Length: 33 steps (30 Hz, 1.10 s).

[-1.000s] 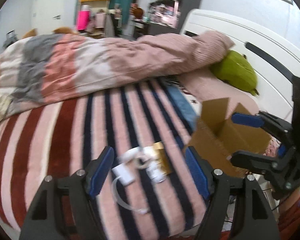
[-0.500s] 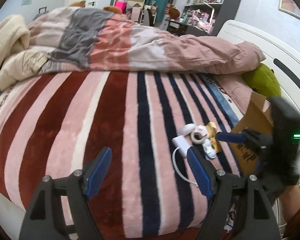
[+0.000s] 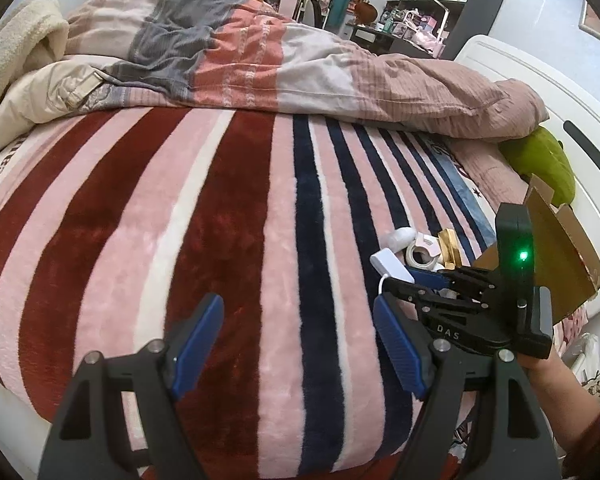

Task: Organize rigid objects
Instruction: 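Grasp the white charger block with the right gripper, then lift the white charger with its cable into the cardboard box and release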

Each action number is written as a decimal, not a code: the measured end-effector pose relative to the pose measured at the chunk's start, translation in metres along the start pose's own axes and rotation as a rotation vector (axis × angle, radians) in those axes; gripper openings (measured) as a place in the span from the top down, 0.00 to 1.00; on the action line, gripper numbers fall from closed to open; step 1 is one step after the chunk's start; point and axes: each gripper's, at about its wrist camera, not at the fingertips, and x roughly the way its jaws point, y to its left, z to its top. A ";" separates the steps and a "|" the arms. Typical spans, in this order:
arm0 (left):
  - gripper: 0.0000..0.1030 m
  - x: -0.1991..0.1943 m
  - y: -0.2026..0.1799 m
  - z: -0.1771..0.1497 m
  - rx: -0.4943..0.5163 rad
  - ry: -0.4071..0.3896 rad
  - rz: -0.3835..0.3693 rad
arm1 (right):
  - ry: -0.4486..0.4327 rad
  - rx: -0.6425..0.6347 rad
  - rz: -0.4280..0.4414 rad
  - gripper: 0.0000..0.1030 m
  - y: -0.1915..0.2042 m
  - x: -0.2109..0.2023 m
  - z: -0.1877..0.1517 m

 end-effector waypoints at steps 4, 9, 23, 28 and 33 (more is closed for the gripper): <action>0.27 0.000 -0.011 -0.003 0.021 0.015 -0.022 | -0.005 -0.013 0.014 0.78 0.001 -0.010 0.000; 0.28 -0.006 -0.031 -0.005 0.038 0.019 -0.122 | -0.049 -0.013 0.087 0.78 0.004 -0.040 0.013; 0.94 -0.039 -0.133 0.010 0.194 -0.053 -0.364 | -0.300 -0.070 0.166 0.78 0.007 -0.179 0.039; 0.94 -0.041 -0.174 0.024 0.256 -0.055 -0.395 | -0.358 -0.043 0.117 0.78 -0.024 -0.211 0.035; 0.94 -0.030 -0.221 0.040 0.333 -0.030 -0.407 | -0.388 0.016 0.053 0.78 -0.068 -0.238 0.024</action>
